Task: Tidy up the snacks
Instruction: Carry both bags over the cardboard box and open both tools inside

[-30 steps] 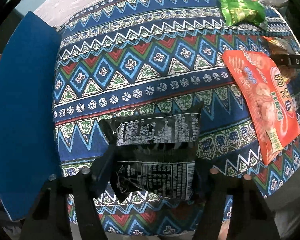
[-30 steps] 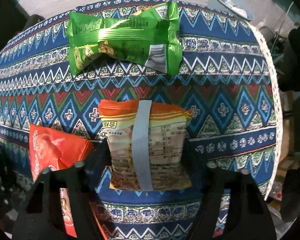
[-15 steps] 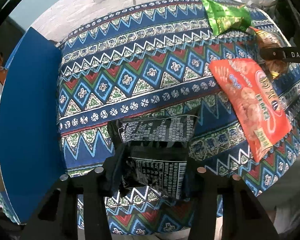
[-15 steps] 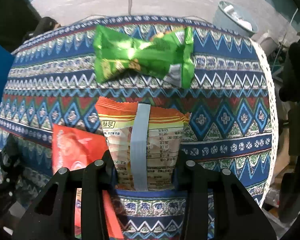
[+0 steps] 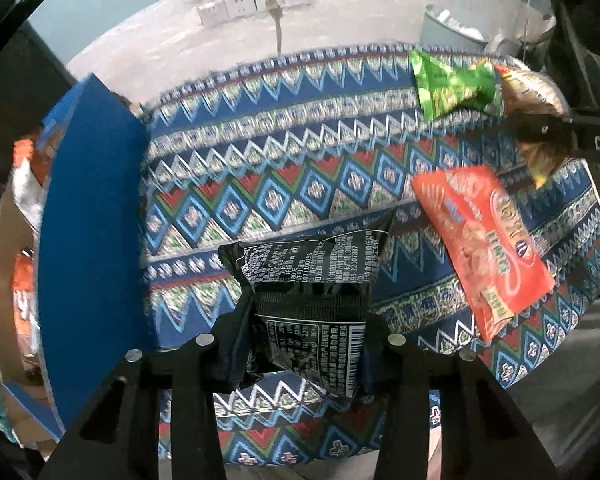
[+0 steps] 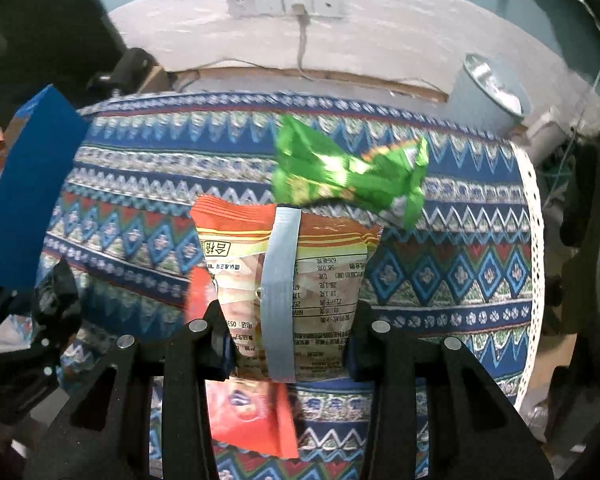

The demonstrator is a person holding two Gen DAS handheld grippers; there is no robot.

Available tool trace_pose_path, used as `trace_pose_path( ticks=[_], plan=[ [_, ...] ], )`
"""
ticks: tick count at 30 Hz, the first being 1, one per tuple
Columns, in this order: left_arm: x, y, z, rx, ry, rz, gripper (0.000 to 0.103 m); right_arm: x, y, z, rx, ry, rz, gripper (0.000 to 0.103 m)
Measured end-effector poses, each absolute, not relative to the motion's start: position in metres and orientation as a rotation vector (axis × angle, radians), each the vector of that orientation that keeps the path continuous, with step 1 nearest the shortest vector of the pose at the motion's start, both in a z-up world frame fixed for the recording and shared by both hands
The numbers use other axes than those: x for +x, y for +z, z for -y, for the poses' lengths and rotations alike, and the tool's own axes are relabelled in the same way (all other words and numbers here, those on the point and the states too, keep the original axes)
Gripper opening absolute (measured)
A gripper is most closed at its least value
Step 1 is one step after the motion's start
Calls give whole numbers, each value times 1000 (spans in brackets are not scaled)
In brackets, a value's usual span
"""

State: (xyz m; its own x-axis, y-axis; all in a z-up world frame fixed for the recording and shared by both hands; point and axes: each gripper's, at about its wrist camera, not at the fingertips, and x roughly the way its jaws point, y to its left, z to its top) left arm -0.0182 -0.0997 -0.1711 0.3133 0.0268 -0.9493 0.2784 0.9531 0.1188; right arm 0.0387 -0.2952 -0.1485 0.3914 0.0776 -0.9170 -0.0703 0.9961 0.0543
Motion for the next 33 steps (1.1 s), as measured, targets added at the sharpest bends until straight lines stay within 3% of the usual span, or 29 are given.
trace_pose_path(
  ticks=[33],
  plan=[
    [-26,-33,-7,133,-87,-947,44,44,-38,141,-96,406,-949,38]
  ],
)
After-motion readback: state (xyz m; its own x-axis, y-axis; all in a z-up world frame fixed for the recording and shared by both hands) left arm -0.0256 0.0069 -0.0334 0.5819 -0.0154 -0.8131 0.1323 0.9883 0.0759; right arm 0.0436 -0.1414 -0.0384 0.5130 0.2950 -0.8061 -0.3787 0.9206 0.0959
